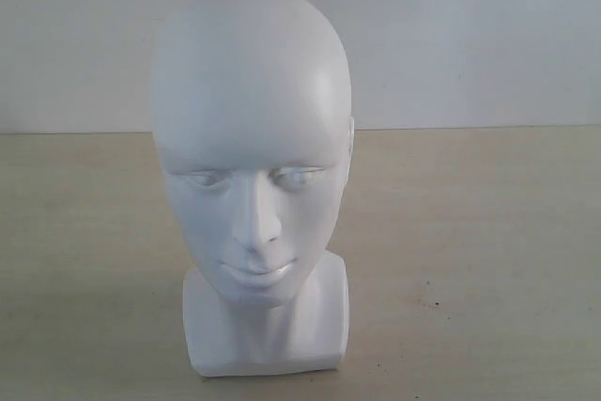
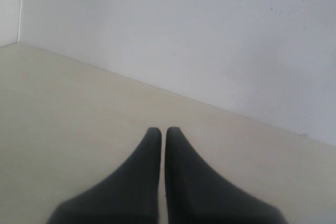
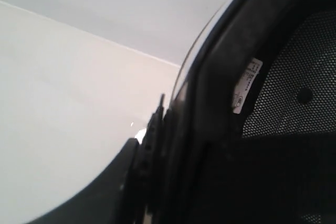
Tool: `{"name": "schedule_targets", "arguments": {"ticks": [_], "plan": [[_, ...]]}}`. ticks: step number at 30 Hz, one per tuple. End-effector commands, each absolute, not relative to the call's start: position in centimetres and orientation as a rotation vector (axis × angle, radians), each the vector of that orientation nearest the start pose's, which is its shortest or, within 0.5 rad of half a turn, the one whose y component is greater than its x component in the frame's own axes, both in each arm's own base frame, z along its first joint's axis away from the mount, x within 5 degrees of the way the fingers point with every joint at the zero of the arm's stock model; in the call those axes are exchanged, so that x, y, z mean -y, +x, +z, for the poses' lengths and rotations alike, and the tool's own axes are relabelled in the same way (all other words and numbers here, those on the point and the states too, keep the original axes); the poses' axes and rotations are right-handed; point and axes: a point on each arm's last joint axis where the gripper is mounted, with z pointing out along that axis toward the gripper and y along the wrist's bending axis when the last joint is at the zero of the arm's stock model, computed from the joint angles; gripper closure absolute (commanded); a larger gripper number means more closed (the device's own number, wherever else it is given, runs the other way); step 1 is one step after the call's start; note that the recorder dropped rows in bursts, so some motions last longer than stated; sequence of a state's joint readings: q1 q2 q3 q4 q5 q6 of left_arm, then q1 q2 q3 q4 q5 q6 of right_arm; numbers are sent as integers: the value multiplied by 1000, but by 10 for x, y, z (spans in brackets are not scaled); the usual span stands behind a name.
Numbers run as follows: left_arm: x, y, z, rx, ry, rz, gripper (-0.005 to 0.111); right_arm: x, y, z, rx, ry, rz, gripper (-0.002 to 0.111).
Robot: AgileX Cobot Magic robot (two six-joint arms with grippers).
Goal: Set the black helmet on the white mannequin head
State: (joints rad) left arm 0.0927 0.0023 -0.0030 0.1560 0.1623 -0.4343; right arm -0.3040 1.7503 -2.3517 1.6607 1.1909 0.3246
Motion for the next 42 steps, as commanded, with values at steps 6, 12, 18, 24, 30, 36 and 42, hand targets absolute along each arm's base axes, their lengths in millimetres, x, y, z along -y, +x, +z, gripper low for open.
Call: {"name": "schedule_targets", "arguments": {"ticks": [6, 12, 18, 24, 30, 36, 42], "plan": [[-8, 56, 199, -1609, -321, -118, 102, 71, 277, 608, -1415, 298, 1815, 109], [-8, 56, 199, -1609, -321, -118, 102, 99, 294, 592, -1401, 385, 1800, 109], [-8, 56, 199, -1609, -321, -118, 102, 118, 325, 567, -1410, 451, 1824, 109], [-8, 56, 199, -1609, -321, -118, 102, 105, 338, 561, -1437, 460, 1895, 109], [-8, 56, 199, -1609, -321, -118, 102, 52, 340, 572, -1495, 317, 1992, 109], [-8, 56, 199, -1609, -321, -118, 102, 9, 342, 574, -1541, 223, 2086, 109], [-8, 56, 199, -1609, -321, -118, 102, -5, 330, 594, -1433, 240, 2089, 109]]}}
